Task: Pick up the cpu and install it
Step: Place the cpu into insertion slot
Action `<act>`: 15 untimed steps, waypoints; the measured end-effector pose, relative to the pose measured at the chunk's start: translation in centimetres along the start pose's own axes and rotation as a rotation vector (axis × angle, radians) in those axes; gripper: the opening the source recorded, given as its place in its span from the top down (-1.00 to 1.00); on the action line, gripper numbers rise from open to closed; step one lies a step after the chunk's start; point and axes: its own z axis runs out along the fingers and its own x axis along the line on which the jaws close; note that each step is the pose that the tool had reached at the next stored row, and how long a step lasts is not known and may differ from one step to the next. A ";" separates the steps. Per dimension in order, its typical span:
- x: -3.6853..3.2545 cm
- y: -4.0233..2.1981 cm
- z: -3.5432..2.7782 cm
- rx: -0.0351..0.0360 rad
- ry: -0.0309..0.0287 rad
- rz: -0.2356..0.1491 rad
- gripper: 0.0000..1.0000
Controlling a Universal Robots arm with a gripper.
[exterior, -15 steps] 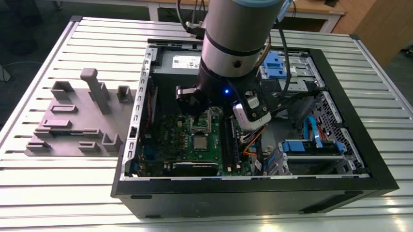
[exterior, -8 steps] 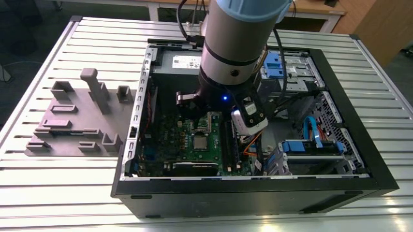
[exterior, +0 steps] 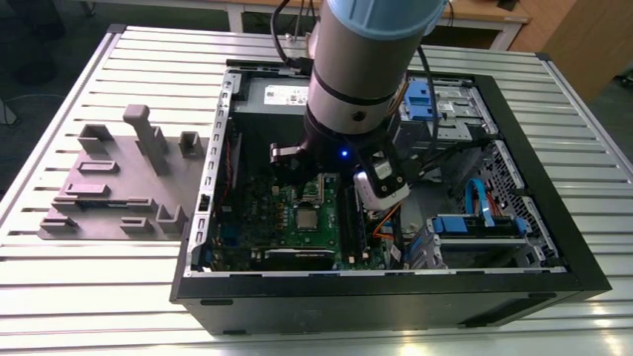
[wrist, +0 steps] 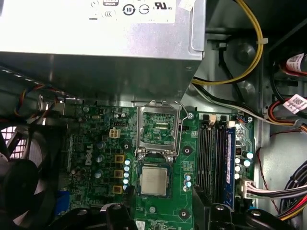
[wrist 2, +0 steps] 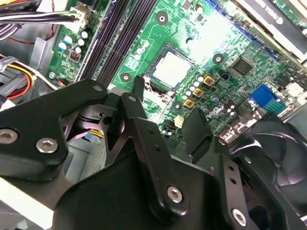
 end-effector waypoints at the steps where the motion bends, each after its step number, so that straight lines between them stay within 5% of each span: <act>1: 0.10 -0.01 0.10 0.0001 0.0001 0.000 -0.18; 15: 0.25 -0.30 2.46 0.0004 0.0009 0.000 -0.18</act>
